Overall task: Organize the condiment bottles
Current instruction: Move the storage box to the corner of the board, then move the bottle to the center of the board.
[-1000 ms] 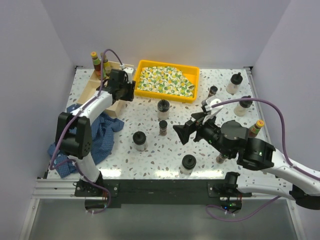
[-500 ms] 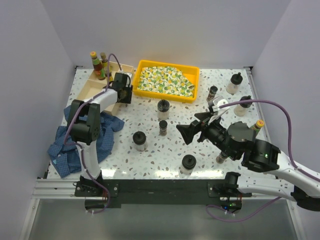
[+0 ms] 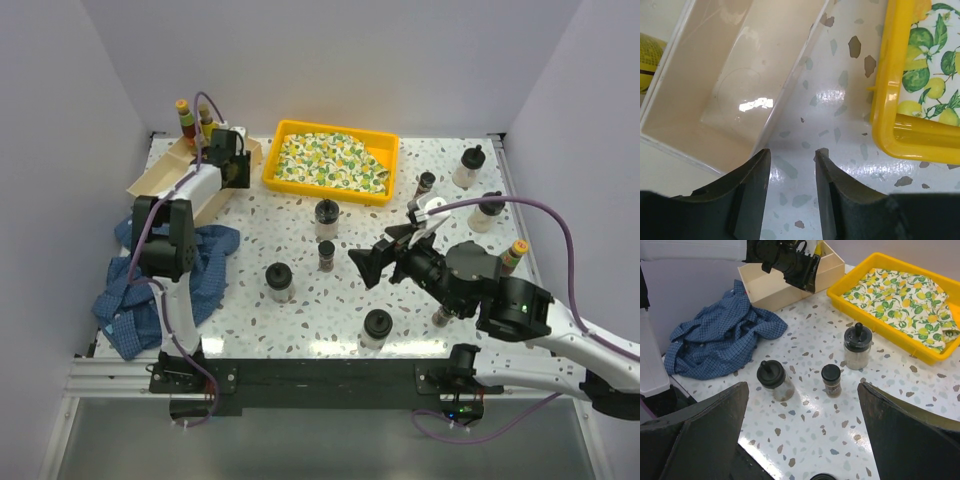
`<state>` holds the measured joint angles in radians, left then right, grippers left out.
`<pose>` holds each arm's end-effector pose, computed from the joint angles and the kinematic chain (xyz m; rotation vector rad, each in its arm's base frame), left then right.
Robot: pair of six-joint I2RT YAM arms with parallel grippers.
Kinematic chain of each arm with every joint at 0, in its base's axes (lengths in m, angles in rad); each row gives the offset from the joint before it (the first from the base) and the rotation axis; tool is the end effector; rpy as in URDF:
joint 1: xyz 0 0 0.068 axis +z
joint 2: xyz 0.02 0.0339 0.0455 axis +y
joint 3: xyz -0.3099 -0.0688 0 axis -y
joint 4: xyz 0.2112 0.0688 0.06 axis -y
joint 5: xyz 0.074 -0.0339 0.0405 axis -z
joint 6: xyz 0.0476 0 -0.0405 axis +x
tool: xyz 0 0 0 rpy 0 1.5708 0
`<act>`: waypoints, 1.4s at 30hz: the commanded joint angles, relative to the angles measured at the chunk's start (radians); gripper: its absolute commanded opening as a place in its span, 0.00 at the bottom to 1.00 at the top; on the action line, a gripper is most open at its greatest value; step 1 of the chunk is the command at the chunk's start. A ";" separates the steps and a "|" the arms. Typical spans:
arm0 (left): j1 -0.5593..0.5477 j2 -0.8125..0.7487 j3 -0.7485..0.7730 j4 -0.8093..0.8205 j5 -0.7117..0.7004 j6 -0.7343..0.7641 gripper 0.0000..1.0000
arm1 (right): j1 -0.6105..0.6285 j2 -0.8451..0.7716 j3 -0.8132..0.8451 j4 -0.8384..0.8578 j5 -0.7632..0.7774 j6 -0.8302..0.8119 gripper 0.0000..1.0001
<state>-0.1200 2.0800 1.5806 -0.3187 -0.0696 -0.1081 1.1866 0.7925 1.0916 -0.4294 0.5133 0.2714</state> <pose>0.4653 -0.0528 0.2469 -0.0186 2.3864 -0.0248 0.0595 0.0849 0.4387 -0.3959 1.6815 0.6545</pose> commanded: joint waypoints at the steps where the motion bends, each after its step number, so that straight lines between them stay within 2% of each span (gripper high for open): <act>1: 0.019 -0.017 0.071 0.006 0.032 0.039 0.46 | 0.002 0.019 0.047 0.043 0.016 0.000 0.95; 6: 0.003 -0.095 0.085 -0.032 0.132 0.033 0.49 | 0.002 0.046 0.041 0.032 0.036 0.012 0.95; 9: -0.012 -0.158 0.117 -0.072 0.197 0.036 0.57 | 0.002 0.076 0.019 0.024 0.047 0.034 0.95; 10: -0.017 -0.182 0.149 -0.104 0.215 0.036 0.69 | 0.004 0.083 0.014 0.020 0.050 0.049 0.95; 13: -0.024 -0.253 0.186 -0.143 0.290 0.039 0.85 | 0.002 0.141 0.016 -0.020 0.097 0.095 0.95; 14: -0.026 -0.274 0.187 -0.148 0.310 0.041 1.00 | 0.002 0.178 0.031 -0.040 0.119 0.107 0.95; 17: -0.029 -0.377 0.135 -0.131 0.381 0.030 1.00 | -0.024 0.279 0.097 -0.164 0.197 0.156 0.95; 19: -0.029 -0.449 0.057 -0.112 0.439 0.027 1.00 | -0.063 0.316 0.128 -0.254 0.183 0.201 0.95; 21: -0.029 -0.494 -0.011 -0.099 0.476 0.022 1.00 | -0.177 0.352 0.162 -0.313 0.127 0.244 0.95; 22: -0.032 -0.547 -0.095 -0.054 0.496 -0.008 1.00 | -0.221 0.358 0.163 -0.347 0.087 0.250 0.95; 26: -0.033 -0.699 -0.339 0.102 0.481 -0.143 1.00 | -0.497 0.366 0.155 -0.353 0.085 0.255 0.95; 28: -0.032 -0.742 -0.393 0.086 0.434 -0.145 1.00 | -0.603 0.410 0.186 -0.345 0.064 0.226 0.94; 30: -0.032 -0.767 -0.416 0.081 0.412 -0.143 1.00 | -0.703 0.444 0.231 -0.330 0.117 0.184 0.95; 33: -0.033 -0.834 -0.505 0.183 0.442 -0.186 1.00 | -0.817 0.505 0.318 -0.377 0.204 0.196 0.95; 37: -0.018 -0.923 -0.571 0.244 0.366 -0.258 1.00 | -0.970 0.423 0.320 -0.405 0.244 0.226 0.94; 42: -0.012 -0.914 -0.593 0.274 0.427 -0.321 1.00 | -1.087 0.366 0.277 -0.514 0.373 0.269 0.92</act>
<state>-0.1398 1.1683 1.0008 -0.1558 0.3290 -0.3477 0.1646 1.2221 1.3720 -0.8429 0.7364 0.4934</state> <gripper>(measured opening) 0.997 0.926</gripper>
